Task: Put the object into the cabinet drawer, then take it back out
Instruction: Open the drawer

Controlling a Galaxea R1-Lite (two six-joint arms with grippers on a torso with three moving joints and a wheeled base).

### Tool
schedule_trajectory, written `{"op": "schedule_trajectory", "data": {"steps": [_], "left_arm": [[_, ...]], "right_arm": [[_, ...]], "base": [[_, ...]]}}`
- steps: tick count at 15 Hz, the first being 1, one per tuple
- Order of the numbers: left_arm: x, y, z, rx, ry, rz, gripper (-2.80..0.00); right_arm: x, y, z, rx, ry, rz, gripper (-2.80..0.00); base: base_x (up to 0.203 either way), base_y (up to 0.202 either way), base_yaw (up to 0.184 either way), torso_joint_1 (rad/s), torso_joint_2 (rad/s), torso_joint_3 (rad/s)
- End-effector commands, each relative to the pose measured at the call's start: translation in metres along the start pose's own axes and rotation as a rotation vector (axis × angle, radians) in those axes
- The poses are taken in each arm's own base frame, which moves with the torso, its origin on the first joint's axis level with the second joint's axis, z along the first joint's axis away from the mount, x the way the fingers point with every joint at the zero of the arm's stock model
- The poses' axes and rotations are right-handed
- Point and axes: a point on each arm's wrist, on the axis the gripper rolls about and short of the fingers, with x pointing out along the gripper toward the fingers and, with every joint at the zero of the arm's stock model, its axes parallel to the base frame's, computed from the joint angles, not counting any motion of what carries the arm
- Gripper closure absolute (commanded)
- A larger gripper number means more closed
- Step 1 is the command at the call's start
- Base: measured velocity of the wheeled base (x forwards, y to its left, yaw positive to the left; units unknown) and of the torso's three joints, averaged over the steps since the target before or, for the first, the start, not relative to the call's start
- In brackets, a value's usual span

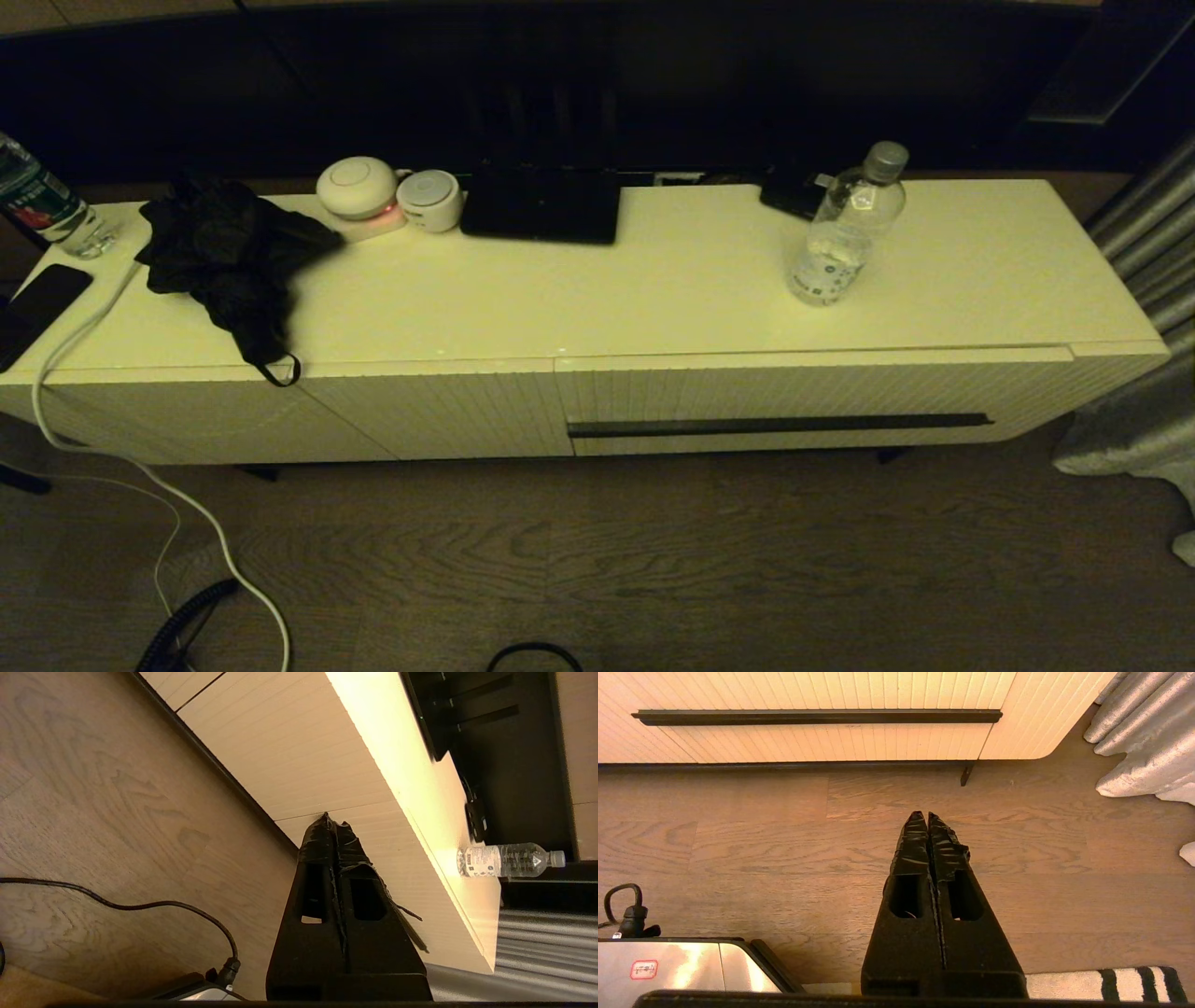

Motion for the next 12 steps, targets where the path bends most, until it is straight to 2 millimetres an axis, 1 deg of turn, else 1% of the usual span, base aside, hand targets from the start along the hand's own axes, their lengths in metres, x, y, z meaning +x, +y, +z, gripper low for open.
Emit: {"op": "schedule_trajectory", "data": {"steps": [1,12], "left_arm": [[-0.0001,0.0000,0.0000,-0.006,-0.002,-0.001,0.00],[-0.0001,0.0000,0.0000,-0.006,-0.002,-0.001,0.00]], "right_arm": [[0.0000,0.0000,0.0001,0.000,-0.001,-0.001,0.00],[0.0001,0.0000,0.0002,0.011,-0.001,-0.001,0.00]], "base": [[0.000,0.000,0.000,0.000,0.00,0.000],[0.000,0.000,0.000,0.000,0.00,0.000]]}}
